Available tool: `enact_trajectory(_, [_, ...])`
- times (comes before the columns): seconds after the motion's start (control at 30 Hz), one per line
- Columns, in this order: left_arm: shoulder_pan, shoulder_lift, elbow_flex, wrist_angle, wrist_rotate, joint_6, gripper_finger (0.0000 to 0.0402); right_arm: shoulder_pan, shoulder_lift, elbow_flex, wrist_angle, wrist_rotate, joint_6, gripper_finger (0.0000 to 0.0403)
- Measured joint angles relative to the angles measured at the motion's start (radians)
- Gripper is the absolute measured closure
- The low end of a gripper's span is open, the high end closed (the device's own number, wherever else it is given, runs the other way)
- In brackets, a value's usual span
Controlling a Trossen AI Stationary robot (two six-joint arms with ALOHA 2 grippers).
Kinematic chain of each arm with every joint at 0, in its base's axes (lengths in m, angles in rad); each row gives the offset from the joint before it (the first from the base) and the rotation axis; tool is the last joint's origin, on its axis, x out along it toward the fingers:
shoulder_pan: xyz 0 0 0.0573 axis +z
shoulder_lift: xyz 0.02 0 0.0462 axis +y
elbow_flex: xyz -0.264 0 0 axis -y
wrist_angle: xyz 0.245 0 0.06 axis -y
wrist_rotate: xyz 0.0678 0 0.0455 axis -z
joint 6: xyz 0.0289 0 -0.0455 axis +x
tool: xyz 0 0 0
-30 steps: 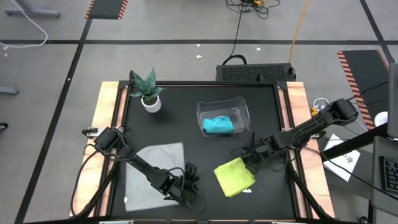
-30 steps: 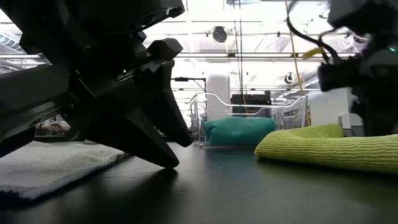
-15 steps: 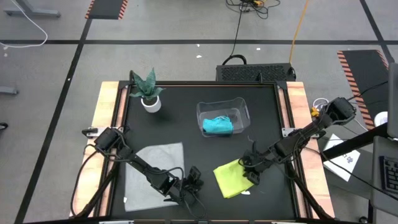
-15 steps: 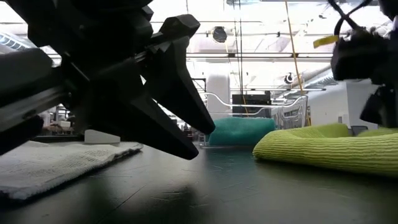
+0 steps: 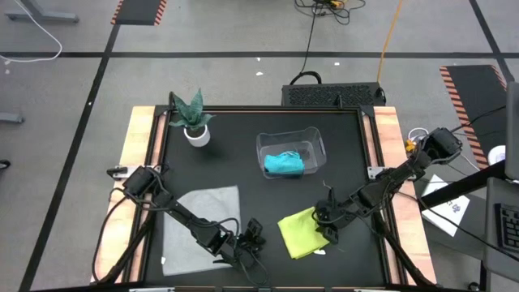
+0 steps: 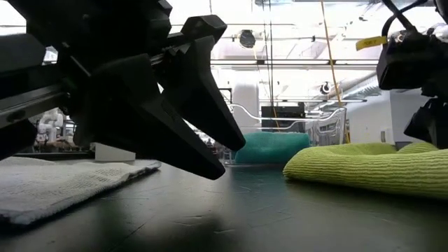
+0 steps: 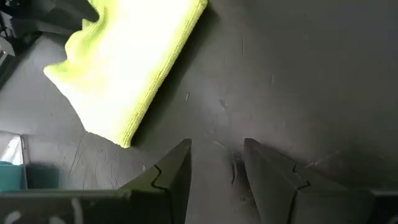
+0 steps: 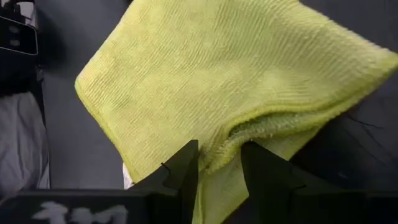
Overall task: Fold microfiber towels
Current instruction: Fold the green towel
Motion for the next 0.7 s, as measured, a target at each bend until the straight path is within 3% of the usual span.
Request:
enact_trajectory(0.1, [-0.002,-0.001,0.000,0.030,-0.002,0.043,0.0252,0.001,-0.027,0.000,-0.010,0.003,-0.018,0.0291])
enact_trajectory(0.23, [-0.005,-0.002,0.001,0.118,0.006,0.231,0.0252,0.000,-0.029,0.001,-0.016,0.003,-0.017,0.0291])
enact_trajectory(0.4, [0.021,-0.002,0.001,0.144,0.081,0.418,0.0252,0.002,-0.029,0.001,-0.015,0.002,0.013,0.0291])
enact_trajectory(0.7, [0.102,0.068,0.003,0.306,0.102,0.612,0.0252,0.006,-0.029,0.001,0.005,0.004,0.002,0.0291])
